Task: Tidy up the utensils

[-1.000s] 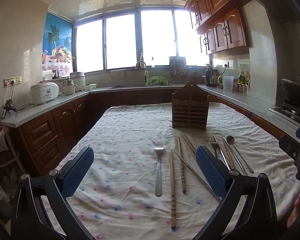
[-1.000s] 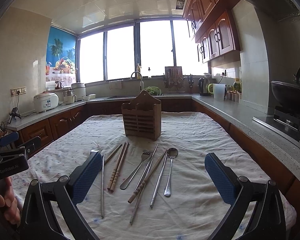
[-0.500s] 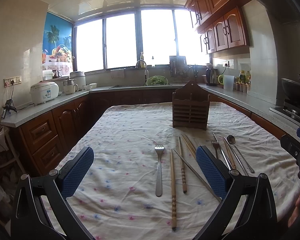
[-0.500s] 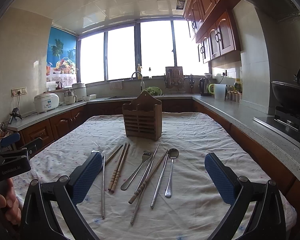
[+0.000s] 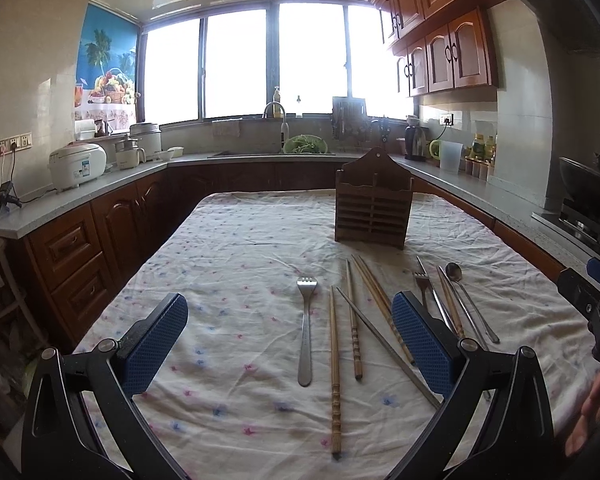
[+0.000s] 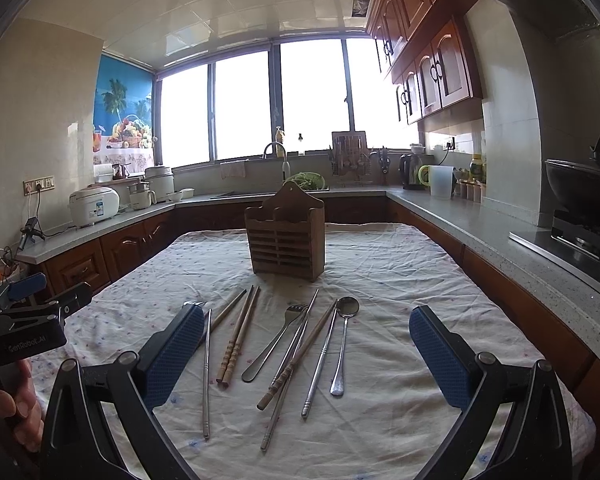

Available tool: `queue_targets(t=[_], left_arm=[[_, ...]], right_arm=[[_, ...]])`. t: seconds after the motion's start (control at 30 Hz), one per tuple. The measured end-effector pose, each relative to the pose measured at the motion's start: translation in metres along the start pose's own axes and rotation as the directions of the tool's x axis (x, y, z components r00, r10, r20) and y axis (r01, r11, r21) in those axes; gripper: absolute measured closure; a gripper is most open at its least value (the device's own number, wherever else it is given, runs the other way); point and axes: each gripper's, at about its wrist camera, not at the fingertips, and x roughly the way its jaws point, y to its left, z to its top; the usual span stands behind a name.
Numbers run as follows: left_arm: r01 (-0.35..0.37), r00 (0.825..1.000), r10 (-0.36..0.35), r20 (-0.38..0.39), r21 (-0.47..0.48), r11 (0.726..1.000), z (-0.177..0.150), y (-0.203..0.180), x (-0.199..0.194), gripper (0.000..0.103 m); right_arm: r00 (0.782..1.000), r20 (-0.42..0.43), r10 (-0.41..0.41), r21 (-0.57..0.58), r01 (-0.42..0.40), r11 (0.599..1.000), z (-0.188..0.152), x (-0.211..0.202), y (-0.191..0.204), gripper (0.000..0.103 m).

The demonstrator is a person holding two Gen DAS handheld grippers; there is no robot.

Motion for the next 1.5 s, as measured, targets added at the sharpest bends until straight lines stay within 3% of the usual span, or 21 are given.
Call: queue_targets(t=[0.3,0.6,0.7,0.9,1.03,1.2,1.27,1.37,1.5], left_arm=[[0.081,0.991,-0.080,-0.112,-0.001,0.997,0.013,-0.008,0.032,0.000],[0.169,0.958,-0.175,-0.225,-0.047,0.984,0.028,-0.013,0.072,0.000],[0.199,0.938,-0.212,-0.273,-0.074,0.977,0.031,-0.014,0.089,0.001],[0.250,0.896,-0.267,-0.355,-0.093,0.964,0.036,-0.022,0.122,0.014],[0.277,0.862,-0.297,-0.411,-0.109,0.955,0.034,-0.029,0.145,0.029],[0.316,0.793,-0.364,-0.488,-0.181,0.931,0.030,-0.035,0.179,0.043],[0.311,0.775,-0.360,-0.519,-0.182,0.933,0.028,-0.040,0.193,0.048],[0.303,0.747,-0.355,-0.561,-0.188,0.934,0.024,-0.044,0.210,0.058],[0.296,0.725,-0.348,-0.594,-0.187,0.937,0.018,-0.047,0.227,0.064]], right_arm=[[0.998,-0.069,0.010,0.023,-0.008,1.000,0.007,0.020,-0.010,0.000],[0.990,-0.143,0.005,0.050,0.002,0.999,0.015,0.044,-0.025,0.000],[0.984,-0.179,0.021,0.082,-0.006,0.997,0.018,0.055,-0.032,0.000],[0.965,-0.255,0.053,0.129,-0.020,0.991,0.024,0.083,-0.044,0.005],[0.946,-0.312,0.085,0.160,-0.036,0.987,0.027,0.107,-0.049,0.019],[0.918,-0.381,0.110,0.185,-0.041,0.982,0.026,0.137,-0.055,0.041],[0.909,-0.401,0.112,0.186,-0.039,0.982,0.026,0.148,-0.057,0.051],[0.897,-0.427,0.116,0.192,-0.035,0.981,0.024,0.163,-0.060,0.059],[0.872,-0.474,0.124,0.207,-0.027,0.978,0.017,0.183,-0.064,0.070]])
